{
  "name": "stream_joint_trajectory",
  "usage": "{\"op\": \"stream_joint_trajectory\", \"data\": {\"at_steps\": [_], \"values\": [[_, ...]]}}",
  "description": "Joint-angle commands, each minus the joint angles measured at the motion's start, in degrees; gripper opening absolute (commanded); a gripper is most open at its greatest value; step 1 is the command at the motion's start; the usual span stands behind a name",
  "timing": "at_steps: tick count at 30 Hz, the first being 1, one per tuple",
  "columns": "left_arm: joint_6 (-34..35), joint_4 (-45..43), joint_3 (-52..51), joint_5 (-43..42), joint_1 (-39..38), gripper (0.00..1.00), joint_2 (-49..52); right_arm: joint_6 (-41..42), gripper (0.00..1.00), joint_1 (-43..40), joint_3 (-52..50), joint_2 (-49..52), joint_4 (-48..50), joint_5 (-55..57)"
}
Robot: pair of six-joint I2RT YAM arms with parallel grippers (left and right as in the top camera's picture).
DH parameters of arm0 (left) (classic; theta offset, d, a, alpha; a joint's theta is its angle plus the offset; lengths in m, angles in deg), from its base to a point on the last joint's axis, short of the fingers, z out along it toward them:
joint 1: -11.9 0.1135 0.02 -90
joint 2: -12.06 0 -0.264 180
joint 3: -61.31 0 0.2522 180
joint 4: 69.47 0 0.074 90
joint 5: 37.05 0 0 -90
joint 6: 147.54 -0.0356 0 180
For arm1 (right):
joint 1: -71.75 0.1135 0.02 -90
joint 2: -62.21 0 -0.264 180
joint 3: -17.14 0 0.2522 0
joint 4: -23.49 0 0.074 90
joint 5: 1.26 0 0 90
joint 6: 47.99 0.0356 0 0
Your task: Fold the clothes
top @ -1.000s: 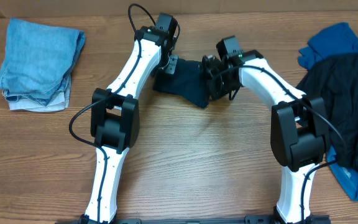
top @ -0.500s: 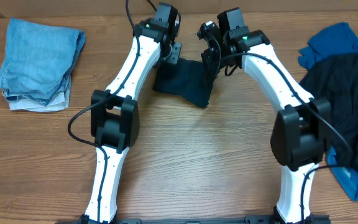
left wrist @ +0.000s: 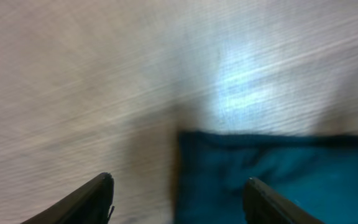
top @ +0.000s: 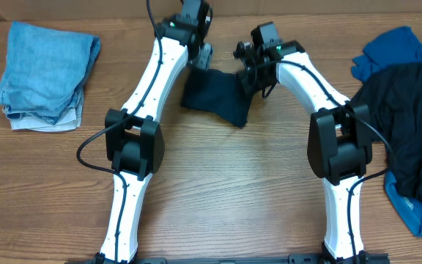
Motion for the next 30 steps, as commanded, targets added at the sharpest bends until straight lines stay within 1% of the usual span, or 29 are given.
{"op": "stream_joint_trajectory", "data": {"at_steps": [1,2,3,6,7,8,9,11,13,16,20,22,23,25,27,28,29,30], "values": [[-0.2,7.1,8.4,2.6,1.2,0.85,-0.6,5.2,0.12,-0.5,9.4,0.0,-2.8,-0.1],[0.8,9.7,9.2,2.4,1.5,0.89,-0.6,6.0,0.14,-0.5,11.8,0.0,-4.6,-0.1],[1.4,12.0,9.2,1.9,1.8,0.9,-0.6,6.0,0.16,-0.5,13.3,0.0,-6.1,-0.1],[2.1,18.3,8.3,-3.7,3.5,0.88,-0.5,6.0,0.16,-0.2,17.6,0.0,-13.2,-3.0],[2.9,19.0,7.9,-5.6,3.9,0.88,-0.5,6.0,0.14,0.1,17.6,0.0,-14.8,-3.3],[3.1,19.1,7.3,-7.2,4.2,0.87,-0.5,6.0,0.06,0.4,17.4,0.1,-16.8,-3.3],[3.1,19.1,6.7,-8.1,4.4,0.87,-0.5,6.0,0.04,0.9,16.1,0.1,-18.8,-3.3],[3.1,18.7,4.8,-8.1,4.5,0.89,-0.5,6.0,0.04,1.7,13.2,0.1,-21.0,-3.3],[3.3,17.1,1.8,-8.1,4.6,0.91,-0.5,5.5,0.04,2.7,8.5,0.1,-20.6,-3.3],[3.3,14.0,-2.8,-8.1,4.4,0.92,-0.5,2.9,0.04,3.7,0.9,0.1,-16.4,-3.2],[3.3,12.3,-5.2,-8.1,4.5,0.95,-0.5,3.0,0.04,3.7,-9.1,0.1,-7.4,-3.1],[3.3,12.2,-4.7,-8.1,4.5,0.95,-0.7,3.0,0.04,3.6,-10.4,0.1,-5.9,-3.1],[3.3,12.2,-4.0,-8.1,4.5,0.96,-0.7,3.0,0.04,3.6,-9.8,0.0,-6.0,-3.1],[3.3,13.2,-0.7,-8.1,4.5,1.0,-0.9,3.0,0.04,3.6,-6.6,-0.1,-8.1,-3.3],[3.3,14.5,3.7,-8.1,4.5,1.0,-0.9,3.0,0.13,3.6,-1.2,-0.1,-11.8,-3.3],[3.3,14.3,5.0,-8.0,4.5,1.0,-0.9,3.0,0.21,3.6,2.6,-0.1,-14.2,-3.3],[3.3,14.2,5.3,-8.0,4.5,1.0,-0.9,3.0,0.44,3.6,5.8,-0.1,-15.9,-3.2],[3.3,14.2,5.3,-8.0,4.5,1.0,-0.9,3.0,0.56,3.4,8.3,-0.1,-17.0,-3.2]]}}
